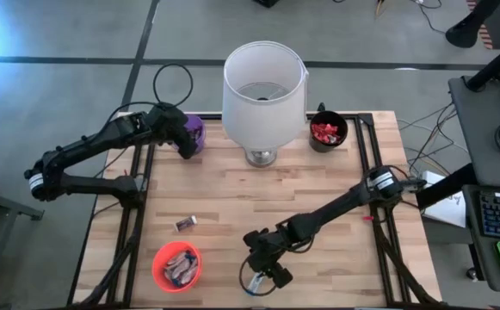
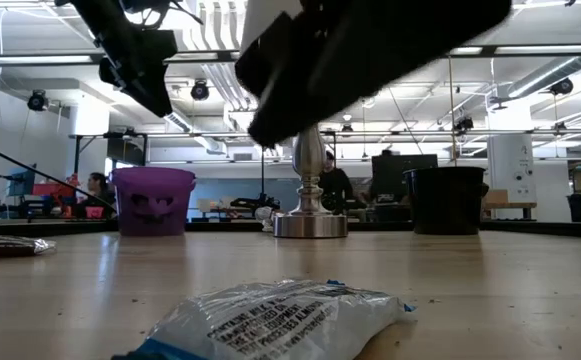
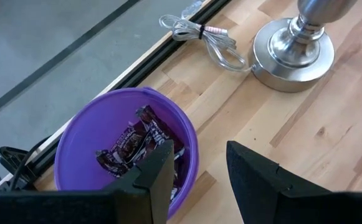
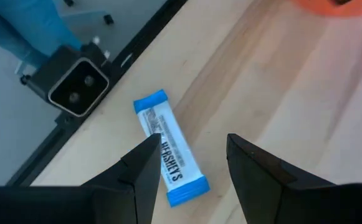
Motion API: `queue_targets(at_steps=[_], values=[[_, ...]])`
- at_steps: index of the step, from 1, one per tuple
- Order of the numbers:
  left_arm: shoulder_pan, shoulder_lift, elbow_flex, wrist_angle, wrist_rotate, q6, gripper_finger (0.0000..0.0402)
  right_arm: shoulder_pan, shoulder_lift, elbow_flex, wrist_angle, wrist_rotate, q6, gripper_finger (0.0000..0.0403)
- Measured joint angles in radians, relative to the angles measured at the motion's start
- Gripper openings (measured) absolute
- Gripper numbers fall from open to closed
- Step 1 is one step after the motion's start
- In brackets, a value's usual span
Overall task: Organize candy in baskets
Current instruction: Put the white chocolate bar into the orange bucket
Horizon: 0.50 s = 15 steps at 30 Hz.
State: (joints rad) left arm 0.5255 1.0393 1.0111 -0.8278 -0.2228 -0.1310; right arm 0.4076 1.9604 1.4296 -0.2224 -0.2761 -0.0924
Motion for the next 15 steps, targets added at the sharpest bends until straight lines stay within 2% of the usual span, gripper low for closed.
queue_targets(at_steps=[4,15], values=[[0.000,0.000,0.000,0.001,-0.002,0.000,0.0130,0.006,0.048,0.001,0.004,-0.037,-0.010,0.0169],[0.000,0.000,0.000,0.000,-0.002,-0.007,0.0130,0.036,0.126,0.007,0.048,-0.037,0.001,0.0169]])
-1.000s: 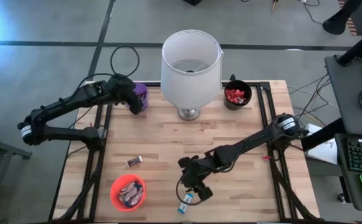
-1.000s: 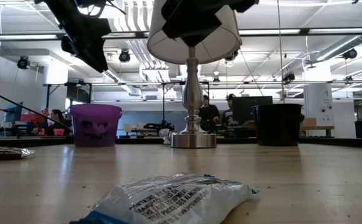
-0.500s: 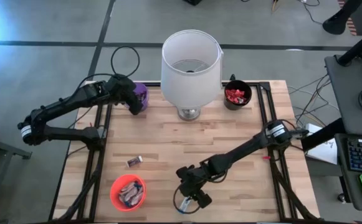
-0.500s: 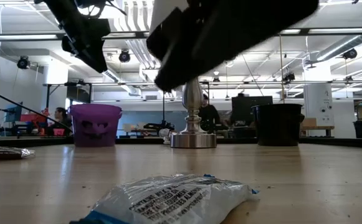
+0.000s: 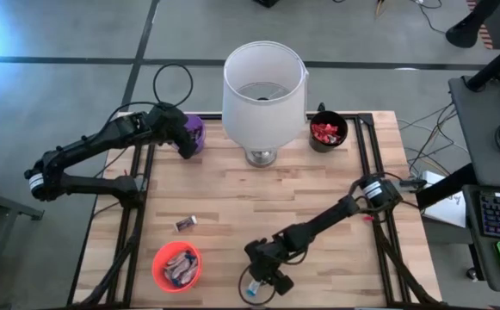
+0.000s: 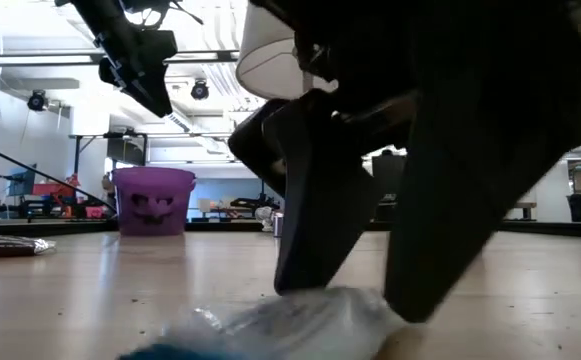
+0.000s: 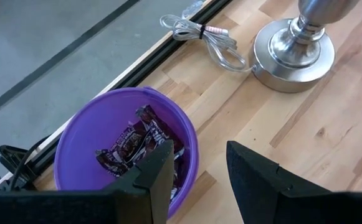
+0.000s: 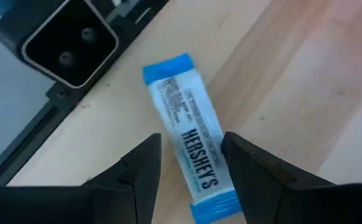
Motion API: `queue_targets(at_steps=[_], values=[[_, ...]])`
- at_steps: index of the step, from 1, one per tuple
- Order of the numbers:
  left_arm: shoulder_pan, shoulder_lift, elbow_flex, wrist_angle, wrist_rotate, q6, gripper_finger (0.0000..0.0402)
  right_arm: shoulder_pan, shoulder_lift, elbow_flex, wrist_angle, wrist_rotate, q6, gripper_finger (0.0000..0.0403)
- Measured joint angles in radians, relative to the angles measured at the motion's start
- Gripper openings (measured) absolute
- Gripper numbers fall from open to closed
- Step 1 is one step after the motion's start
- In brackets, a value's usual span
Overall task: Organize candy in baskets
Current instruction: Put the white chocolate bar into the orange bucket
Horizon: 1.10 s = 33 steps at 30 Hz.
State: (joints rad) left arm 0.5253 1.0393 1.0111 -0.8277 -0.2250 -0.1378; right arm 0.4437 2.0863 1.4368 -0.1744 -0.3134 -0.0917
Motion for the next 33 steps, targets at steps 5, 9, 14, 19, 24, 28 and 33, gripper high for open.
queue_targets(at_steps=[5,9,14,19,24,28,33], values=[[0.000,0.000,0.000,0.000,0.000,0.002,0.0130,-0.001,0.023,0.002,0.000,0.043,0.014,0.0168],[0.000,0.000,0.000,0.000,0.000,0.008,0.0130,-0.001,0.033,0.004,0.003,0.070,0.038,0.0165],[0.000,0.001,0.000,-0.002,0.000,0.023,0.0130,-0.003,0.030,0.004,-0.001,0.066,0.067,0.0110],[0.000,0.001,0.000,-0.003,0.000,0.024,0.0130,-0.008,0.029,0.004,-0.002,0.014,0.106,0.0036],[0.000,0.001,0.000,-0.004,0.000,0.023,0.0130,-0.006,0.015,0.002,-0.013,-0.009,0.134,0.0016],[0.000,0.001,0.000,-0.007,0.068,0.024,0.0130,-0.012,-0.020,0.000,-0.029,0.007,0.135,0.0015],[-0.001,0.000,0.000,-0.006,0.196,0.022,0.0130,-0.034,-0.075,0.055,-0.015,0.127,0.146,0.0014]])
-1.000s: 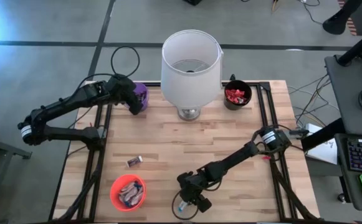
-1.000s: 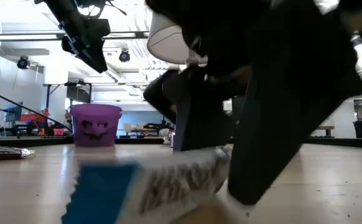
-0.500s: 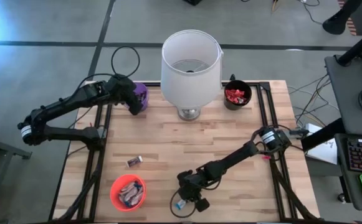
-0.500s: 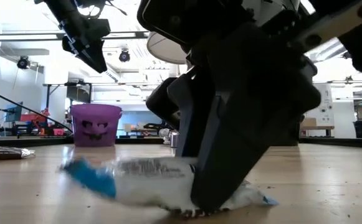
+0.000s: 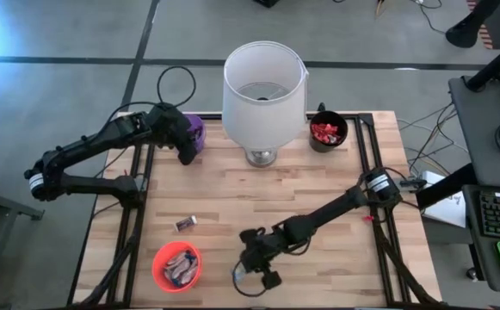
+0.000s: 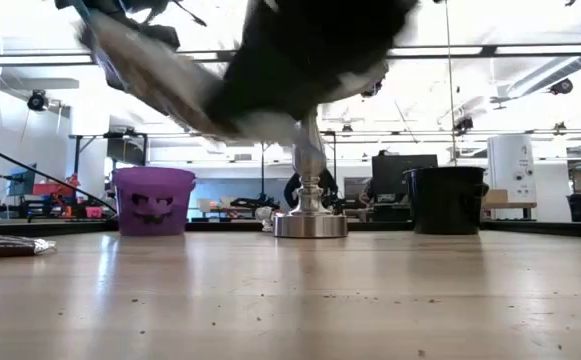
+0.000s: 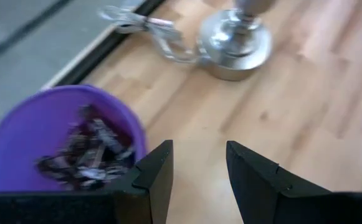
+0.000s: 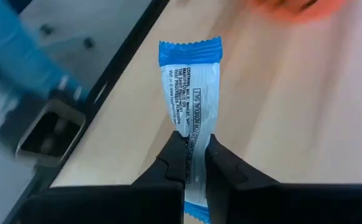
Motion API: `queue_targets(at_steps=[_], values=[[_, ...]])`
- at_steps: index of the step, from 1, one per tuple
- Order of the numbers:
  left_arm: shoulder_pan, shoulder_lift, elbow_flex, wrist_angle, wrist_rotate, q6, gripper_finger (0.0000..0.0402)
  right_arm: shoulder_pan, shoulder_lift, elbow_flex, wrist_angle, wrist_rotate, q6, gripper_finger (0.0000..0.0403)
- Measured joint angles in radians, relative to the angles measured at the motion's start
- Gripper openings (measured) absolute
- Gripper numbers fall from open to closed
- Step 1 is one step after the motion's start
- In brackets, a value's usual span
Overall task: Organize candy in baskets
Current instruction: Put the white chocolate bar into the orange bucket
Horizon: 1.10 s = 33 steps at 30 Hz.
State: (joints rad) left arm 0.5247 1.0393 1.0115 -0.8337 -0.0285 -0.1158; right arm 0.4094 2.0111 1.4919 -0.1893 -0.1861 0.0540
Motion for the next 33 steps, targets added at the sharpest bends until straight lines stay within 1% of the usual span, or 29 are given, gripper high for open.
queue_targets(at_steps=[6,9,13,16,21,25,28,33], values=[[-0.001,-0.004,0.002,0.003,0.199,-0.016,0.0130,-0.047,-0.005,0.118,-0.024,0.120,0.046,0.0013],[-0.001,-0.004,0.002,0.003,0.283,-0.016,0.0130,-0.075,-0.007,0.186,-0.070,0.179,0.053,0.0013],[0.000,-0.004,0.002,0.003,0.423,-0.016,0.0130,-0.109,-0.006,0.268,-0.136,0.297,0.053,0.0013],[-0.001,-0.005,0.002,0.003,0.535,-0.024,0.0130,-0.142,-0.006,0.325,-0.165,0.365,0.093,0.0013],[0.000,-0.005,0.002,0.004,0.694,-0.036,0.0130,-0.215,-0.006,0.387,-0.176,0.387,0.158,0.0013],[-0.001,-0.005,0.002,0.022,0.816,-0.035,0.0130,-0.263,-0.006,0.417,-0.190,0.396,0.174,0.0013],[-0.001,-0.005,0.002,0.033,0.860,-0.035,0.0130,-0.292,-0.006,0.431,-0.226,0.396,0.174,0.0013],[-0.001,-0.005,0.002,0.032,0.866,-0.030,0.0130,-0.327,-0.006,0.432,-0.233,0.396,0.184,0.0013]])
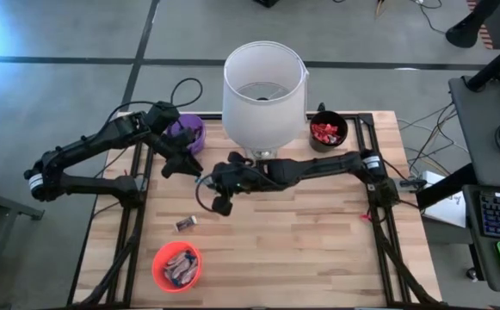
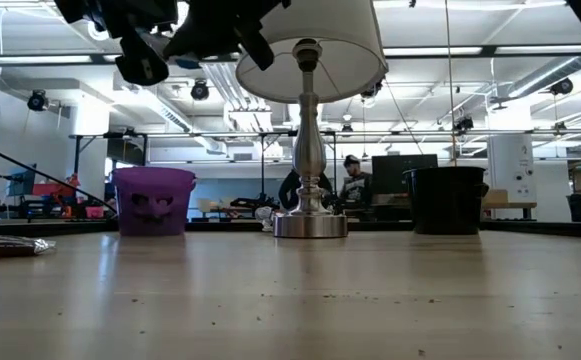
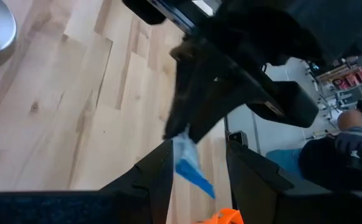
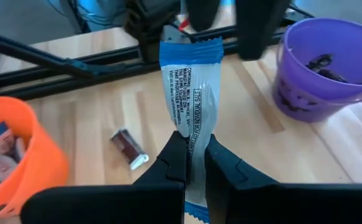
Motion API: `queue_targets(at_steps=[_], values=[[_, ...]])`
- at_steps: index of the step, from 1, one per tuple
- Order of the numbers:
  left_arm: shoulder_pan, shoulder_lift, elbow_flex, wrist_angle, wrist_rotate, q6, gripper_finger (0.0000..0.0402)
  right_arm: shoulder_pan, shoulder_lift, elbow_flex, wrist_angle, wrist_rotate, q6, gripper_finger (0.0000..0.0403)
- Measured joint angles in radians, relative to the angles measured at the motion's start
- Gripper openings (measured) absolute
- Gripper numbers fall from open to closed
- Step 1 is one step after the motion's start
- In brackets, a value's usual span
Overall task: Organize candy in baskets
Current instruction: Put the white chocolate bar into the orange bucket
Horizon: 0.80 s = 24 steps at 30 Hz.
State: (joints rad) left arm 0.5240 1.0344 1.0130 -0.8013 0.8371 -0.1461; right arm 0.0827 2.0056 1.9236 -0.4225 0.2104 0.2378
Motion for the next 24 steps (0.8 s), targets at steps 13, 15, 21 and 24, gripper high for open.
queue_targets(at_steps=[13,15,21,24], values=[[0.000,0.002,0.000,-0.002,-0.148,-0.001,0.0130,-0.013,0.000,0.015,-0.068,-0.006,-0.002,0.0013],[0.000,0.002,0.000,-0.005,-0.148,-0.001,0.0130,-0.016,0.001,0.015,-0.072,-0.001,-0.003,0.0013],[-0.001,0.010,-0.002,-0.010,-0.147,-0.004,0.0130,-0.026,0.001,0.015,-0.066,0.003,-0.009,0.0013],[-0.005,0.021,-0.002,-0.010,-0.146,-0.005,0.0130,-0.030,0.001,0.015,-0.066,0.003,-0.010,0.0013]])
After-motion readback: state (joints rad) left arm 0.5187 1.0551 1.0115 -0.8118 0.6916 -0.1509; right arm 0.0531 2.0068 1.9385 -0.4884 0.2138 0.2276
